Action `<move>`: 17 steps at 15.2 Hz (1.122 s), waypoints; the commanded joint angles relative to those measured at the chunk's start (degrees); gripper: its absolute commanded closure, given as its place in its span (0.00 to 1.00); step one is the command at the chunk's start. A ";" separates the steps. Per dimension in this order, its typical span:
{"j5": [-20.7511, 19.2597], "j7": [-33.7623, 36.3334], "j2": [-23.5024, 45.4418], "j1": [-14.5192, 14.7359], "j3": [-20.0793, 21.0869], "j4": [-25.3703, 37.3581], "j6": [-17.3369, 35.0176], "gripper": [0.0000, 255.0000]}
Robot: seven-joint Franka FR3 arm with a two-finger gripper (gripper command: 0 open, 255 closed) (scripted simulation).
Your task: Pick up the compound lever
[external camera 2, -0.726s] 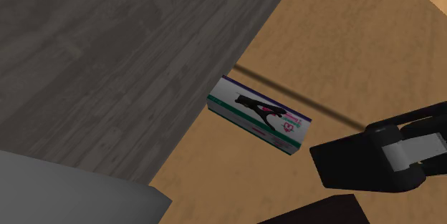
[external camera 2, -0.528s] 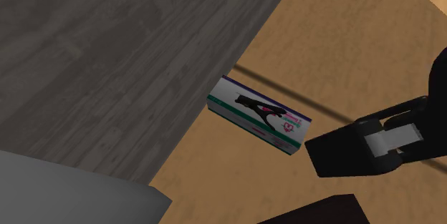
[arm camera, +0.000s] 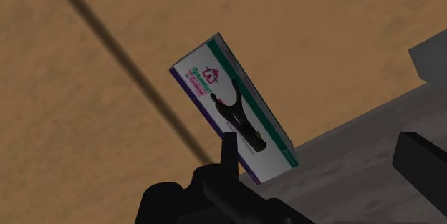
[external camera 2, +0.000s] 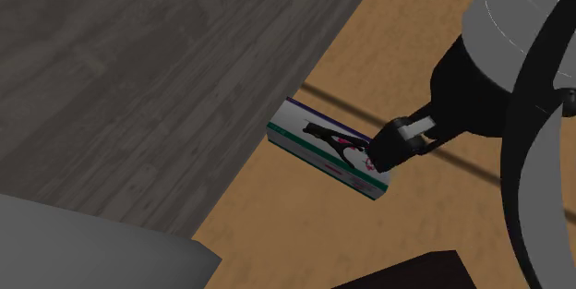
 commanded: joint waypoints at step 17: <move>6.85 -27.57 40.72 2.41 -4.69 14.07 17.27 0.00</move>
